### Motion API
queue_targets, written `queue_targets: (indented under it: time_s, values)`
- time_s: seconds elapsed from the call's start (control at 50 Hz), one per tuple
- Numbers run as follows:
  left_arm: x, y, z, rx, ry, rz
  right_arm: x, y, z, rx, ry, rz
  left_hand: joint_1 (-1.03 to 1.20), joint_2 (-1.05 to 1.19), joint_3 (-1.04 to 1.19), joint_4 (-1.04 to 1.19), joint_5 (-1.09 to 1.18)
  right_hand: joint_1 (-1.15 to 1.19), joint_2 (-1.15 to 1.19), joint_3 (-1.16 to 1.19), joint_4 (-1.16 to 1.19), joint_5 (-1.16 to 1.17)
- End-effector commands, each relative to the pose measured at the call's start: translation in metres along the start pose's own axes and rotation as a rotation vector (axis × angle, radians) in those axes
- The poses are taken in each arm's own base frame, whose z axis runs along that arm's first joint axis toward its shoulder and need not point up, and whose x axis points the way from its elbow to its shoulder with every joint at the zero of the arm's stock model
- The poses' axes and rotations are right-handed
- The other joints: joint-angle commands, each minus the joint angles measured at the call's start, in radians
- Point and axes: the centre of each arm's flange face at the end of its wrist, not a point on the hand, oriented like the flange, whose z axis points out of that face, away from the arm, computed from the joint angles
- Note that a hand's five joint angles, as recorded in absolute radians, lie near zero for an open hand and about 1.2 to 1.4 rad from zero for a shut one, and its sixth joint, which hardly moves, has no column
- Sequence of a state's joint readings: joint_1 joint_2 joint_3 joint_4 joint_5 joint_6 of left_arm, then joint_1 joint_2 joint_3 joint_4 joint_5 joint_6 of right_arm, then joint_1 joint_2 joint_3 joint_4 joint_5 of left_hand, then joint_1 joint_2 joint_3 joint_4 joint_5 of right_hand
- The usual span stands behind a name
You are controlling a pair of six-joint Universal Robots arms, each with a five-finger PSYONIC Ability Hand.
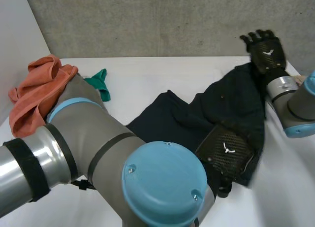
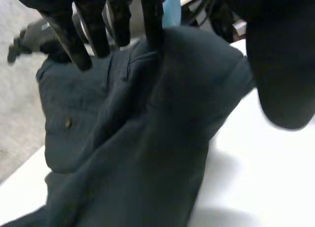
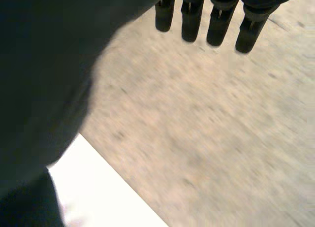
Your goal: Fold the laundry.
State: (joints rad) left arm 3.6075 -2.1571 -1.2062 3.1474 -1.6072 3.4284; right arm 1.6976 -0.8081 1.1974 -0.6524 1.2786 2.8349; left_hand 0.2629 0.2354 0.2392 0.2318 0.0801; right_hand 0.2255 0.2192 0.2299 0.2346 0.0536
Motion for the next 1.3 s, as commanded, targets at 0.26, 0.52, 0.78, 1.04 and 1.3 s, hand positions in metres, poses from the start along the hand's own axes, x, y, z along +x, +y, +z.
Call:
queue_targets:
  time_s: [0.26,0.52,0.78,1.04,1.3]
  values:
    - [-0.147,-0.044,-0.057,0.152,-0.239,-0.046,0.031,-0.114,-0.063,-0.42,-0.009,0.088,-0.088,-0.061,-0.065,-0.057,-0.08,-0.051,-0.045,-0.055,-0.06,-0.054]
    - [-0.212,0.077,-0.019,-0.231,-0.187,-0.099,0.051,-0.145,-0.102,-0.539,0.008,-0.168,0.044,0.072,0.068,0.075,0.053,-0.051,-0.045,-0.055,-0.06,-0.054]
    - [-0.214,0.112,0.014,-0.204,-0.158,-0.082,0.068,-0.146,-0.096,-0.506,0.024,-0.214,0.259,0.286,0.282,0.29,0.267,-0.051,-0.045,-0.055,-0.06,-0.054]
    - [-0.205,0.129,0.023,-0.244,-0.121,-0.084,0.092,-0.15,-0.104,-0.48,0.063,-0.1,0.367,0.395,0.391,0.399,0.376,-0.051,-0.045,-0.055,-0.06,-0.054]
    - [-0.207,0.142,0.033,-0.274,-0.134,0.005,0.082,-0.158,-0.123,-0.556,-0.026,-0.007,0.575,0.603,0.599,0.606,0.584,-0.051,-0.045,-0.055,-0.06,-0.054]
